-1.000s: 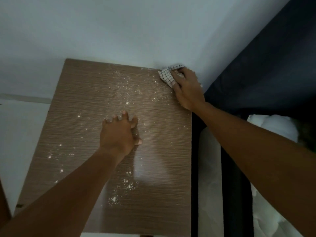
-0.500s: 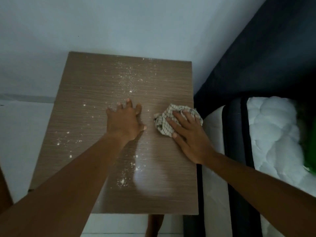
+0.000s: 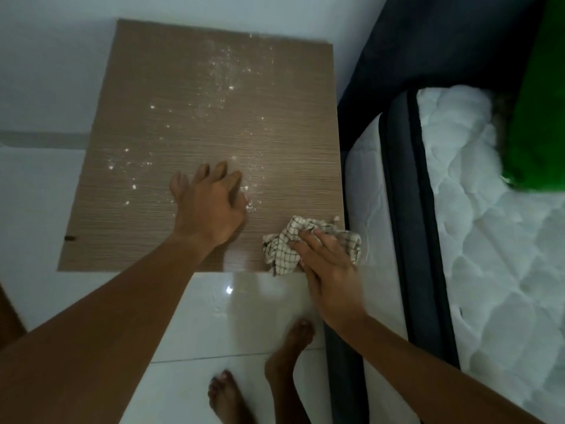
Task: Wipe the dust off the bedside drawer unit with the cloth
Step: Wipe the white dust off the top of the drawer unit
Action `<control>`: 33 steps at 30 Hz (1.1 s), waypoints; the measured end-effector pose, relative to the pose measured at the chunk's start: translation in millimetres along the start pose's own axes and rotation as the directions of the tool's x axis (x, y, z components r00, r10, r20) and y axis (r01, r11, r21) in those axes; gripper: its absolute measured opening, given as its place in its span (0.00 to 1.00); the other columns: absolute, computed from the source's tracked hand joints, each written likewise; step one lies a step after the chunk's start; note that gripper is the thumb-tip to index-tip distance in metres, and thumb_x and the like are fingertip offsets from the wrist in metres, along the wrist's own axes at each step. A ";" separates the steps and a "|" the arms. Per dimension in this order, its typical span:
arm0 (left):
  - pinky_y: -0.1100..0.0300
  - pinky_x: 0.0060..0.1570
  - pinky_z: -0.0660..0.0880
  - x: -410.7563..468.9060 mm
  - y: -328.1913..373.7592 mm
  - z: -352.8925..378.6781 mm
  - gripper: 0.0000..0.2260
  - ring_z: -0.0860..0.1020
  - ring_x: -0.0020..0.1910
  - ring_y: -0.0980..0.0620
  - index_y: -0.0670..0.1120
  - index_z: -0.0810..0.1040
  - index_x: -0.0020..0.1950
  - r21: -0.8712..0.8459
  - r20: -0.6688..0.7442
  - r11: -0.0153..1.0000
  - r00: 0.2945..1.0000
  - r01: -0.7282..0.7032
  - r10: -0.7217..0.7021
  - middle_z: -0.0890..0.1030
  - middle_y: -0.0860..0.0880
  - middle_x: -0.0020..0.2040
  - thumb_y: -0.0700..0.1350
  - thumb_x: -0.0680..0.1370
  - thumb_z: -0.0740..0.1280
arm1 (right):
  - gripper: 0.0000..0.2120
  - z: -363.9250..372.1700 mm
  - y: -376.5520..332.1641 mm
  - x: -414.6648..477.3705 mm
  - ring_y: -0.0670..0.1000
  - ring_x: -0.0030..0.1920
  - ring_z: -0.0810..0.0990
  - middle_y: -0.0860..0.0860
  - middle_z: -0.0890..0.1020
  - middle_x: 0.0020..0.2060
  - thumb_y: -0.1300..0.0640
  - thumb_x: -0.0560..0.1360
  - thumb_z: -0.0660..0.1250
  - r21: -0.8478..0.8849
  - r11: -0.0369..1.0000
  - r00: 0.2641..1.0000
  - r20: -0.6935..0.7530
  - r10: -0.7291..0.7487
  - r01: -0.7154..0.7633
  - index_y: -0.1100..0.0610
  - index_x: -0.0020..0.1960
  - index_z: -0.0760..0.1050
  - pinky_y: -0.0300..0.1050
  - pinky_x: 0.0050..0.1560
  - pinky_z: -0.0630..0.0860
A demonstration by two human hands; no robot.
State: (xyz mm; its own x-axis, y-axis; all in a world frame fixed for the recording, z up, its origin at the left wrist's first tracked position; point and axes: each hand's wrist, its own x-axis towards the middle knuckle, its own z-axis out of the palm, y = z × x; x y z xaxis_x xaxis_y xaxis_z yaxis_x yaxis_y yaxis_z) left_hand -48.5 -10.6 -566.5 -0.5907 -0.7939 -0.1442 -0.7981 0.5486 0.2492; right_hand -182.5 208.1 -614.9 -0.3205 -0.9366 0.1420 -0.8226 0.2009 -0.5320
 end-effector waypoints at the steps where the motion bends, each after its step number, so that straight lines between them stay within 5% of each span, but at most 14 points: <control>1: 0.35 0.71 0.47 -2.6 1.4 -0.1 0.21 0.62 0.75 0.45 0.53 0.73 0.71 -0.007 0.001 1.000 1.000 0.007 -0.007 0.69 0.50 0.76 0.56 0.80 0.59 | 0.18 5.2 -11.3 -7.0 0.51 0.72 0.73 0.48 0.78 0.68 0.63 0.80 0.65 0.029 1.000 1.000 -0.023 0.001 0.000 0.51 0.68 0.77 0.58 0.67 0.73; 8: 0.37 0.71 0.45 9.1 -5.8 -21.3 0.16 0.68 0.72 0.47 0.54 0.78 0.66 -0.105 -0.024 0.994 0.999 0.044 -0.047 0.75 0.51 0.70 0.52 0.81 0.59 | 0.15 1.6 -85.2 17.7 0.42 0.56 0.83 0.47 0.85 0.56 0.60 0.81 0.61 0.471 0.864 0.967 -0.077 0.243 -0.179 0.54 0.65 0.79 0.44 0.54 0.82; 13: 0.40 0.66 0.56 40.5 -11.8 -27.1 0.15 0.70 0.68 0.45 0.54 0.77 0.65 -0.089 -0.018 0.983 0.987 0.158 -0.161 0.75 0.50 0.68 0.52 0.80 0.59 | 0.13 -45.6 -42.6 145.6 0.38 0.47 0.82 0.43 0.84 0.48 0.59 0.81 0.62 0.524 0.791 0.871 -0.172 0.461 -0.315 0.53 0.62 0.81 0.34 0.46 0.79; 16: 0.38 0.66 0.56 67.1 -6.1 -24.0 0.19 0.68 0.68 0.46 0.55 0.73 0.69 -0.064 -0.016 0.965 0.967 0.253 -0.254 0.73 0.52 0.69 0.55 0.79 0.59 | 0.12 -65.2 -10.1 247.2 0.40 0.47 0.81 0.43 0.82 0.48 0.60 0.81 0.61 0.512 0.824 0.853 -0.293 0.433 -0.242 0.56 0.60 0.80 0.34 0.49 0.78; 20: 0.38 0.65 0.58 93.5 -6.9 -23.3 0.16 0.71 0.65 0.46 0.52 0.78 0.61 -0.062 -0.129 0.939 0.931 0.337 -0.343 0.77 0.52 0.62 0.56 0.79 0.59 | 0.14 -64.1 23.4 355.9 0.41 0.54 0.77 0.45 0.80 0.55 0.59 0.81 0.59 0.360 0.920 0.888 -0.356 0.290 -0.156 0.57 0.64 0.77 0.24 0.53 0.71; 23: 0.38 0.67 0.56 95.8 -7.4 -13.7 0.17 0.72 0.69 0.46 0.51 0.79 0.64 -0.100 -0.205 0.905 0.882 0.413 -0.425 0.79 0.53 0.66 0.54 0.80 0.59 | 0.18 -40.0 57.6 404.7 0.49 0.60 0.78 0.50 0.80 0.62 0.55 0.81 0.56 0.140 0.972 0.955 -0.204 0.214 -0.187 0.52 0.67 0.76 0.44 0.64 0.75; 26: 0.37 0.69 0.55 95.8 -5.5 -3.5 0.16 0.72 0.70 0.44 0.52 0.80 0.64 -0.108 -0.236 0.895 0.864 0.432 -0.445 0.78 0.51 0.68 0.54 0.80 0.61 | 0.22 -6.0 75.5 415.8 0.59 0.74 0.65 0.54 0.69 0.74 0.46 0.83 0.53 -0.220 0.957 0.975 0.076 0.208 -0.187 0.47 0.76 0.66 0.56 0.74 0.61; 28: 0.36 0.69 0.54 95.0 -4.4 -2.0 0.15 0.73 0.69 0.44 0.51 0.82 0.62 -0.121 -0.259 0.892 0.854 0.435 -0.451 0.80 0.50 0.66 0.53 0.79 0.63 | 0.25 8.7 69.3 417.7 0.60 0.78 0.56 0.52 0.61 0.78 0.43 0.83 0.50 -0.279 0.948 0.976 0.104 0.190 -0.155 0.45 0.79 0.59 0.60 0.76 0.49; 33: 0.35 0.71 0.50 96.8 -9.4 2.9 0.16 0.72 0.71 0.46 0.52 0.82 0.62 -0.121 -0.252 0.894 0.857 0.432 -0.449 0.80 0.52 0.66 0.54 0.81 0.59 | 0.24 30.7 49.6 436.3 0.60 0.74 0.61 0.55 0.64 0.74 0.42 0.82 0.50 -0.316 0.940 0.984 0.077 0.161 -0.129 0.43 0.77 0.62 0.60 0.73 0.53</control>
State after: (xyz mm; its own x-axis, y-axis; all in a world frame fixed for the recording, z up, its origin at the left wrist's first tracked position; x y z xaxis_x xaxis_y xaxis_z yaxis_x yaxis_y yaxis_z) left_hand -98.6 -91.8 -585.6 -0.1180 -0.9930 0.0061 -0.9542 0.1151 0.2761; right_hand -348.8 -199.3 -604.9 -0.4118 -0.9112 -0.0107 -0.8801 0.4007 -0.2545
